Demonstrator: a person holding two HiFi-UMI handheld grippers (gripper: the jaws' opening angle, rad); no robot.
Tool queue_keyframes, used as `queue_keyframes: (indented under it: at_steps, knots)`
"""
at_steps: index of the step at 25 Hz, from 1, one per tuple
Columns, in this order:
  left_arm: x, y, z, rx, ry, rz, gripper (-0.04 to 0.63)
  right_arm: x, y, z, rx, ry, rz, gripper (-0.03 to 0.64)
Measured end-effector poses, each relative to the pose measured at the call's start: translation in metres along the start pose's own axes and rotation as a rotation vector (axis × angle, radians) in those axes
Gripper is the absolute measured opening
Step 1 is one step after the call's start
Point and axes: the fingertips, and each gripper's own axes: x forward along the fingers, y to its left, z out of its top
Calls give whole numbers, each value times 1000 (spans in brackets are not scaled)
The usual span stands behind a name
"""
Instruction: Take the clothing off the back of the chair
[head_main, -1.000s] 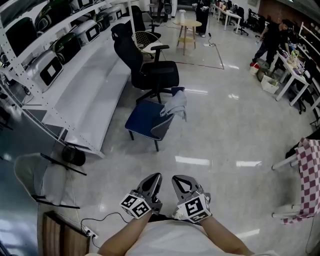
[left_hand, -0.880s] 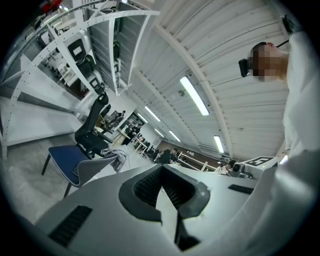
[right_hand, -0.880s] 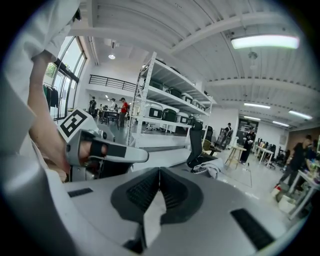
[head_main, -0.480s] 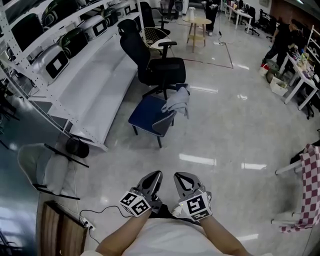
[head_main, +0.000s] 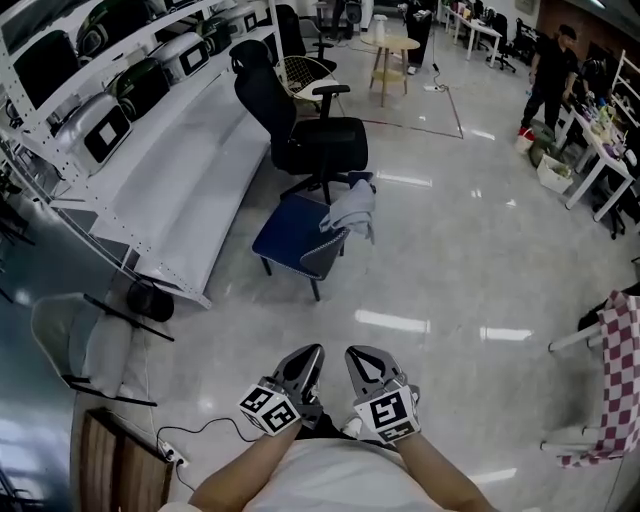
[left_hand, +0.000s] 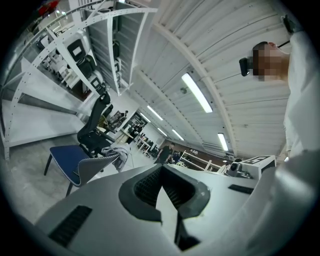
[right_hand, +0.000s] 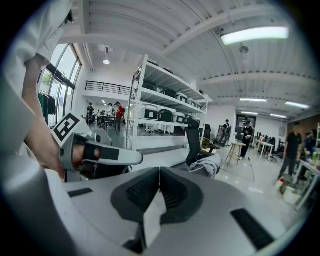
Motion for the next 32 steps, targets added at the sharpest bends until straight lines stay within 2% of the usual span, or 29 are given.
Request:
queue_keyframes:
  at_steps: [9,20,32]
  knots:
    - [18,24,29,-6,-8,-30,6,32,-10,19,-11,13,-11,17]
    - [39,54,42,-9,34,-51,6,68,-24,25,8,34,-38,17]
    - [66,77,58,-29,32,-85,6,99,-43,34,-2,51,-55,17]
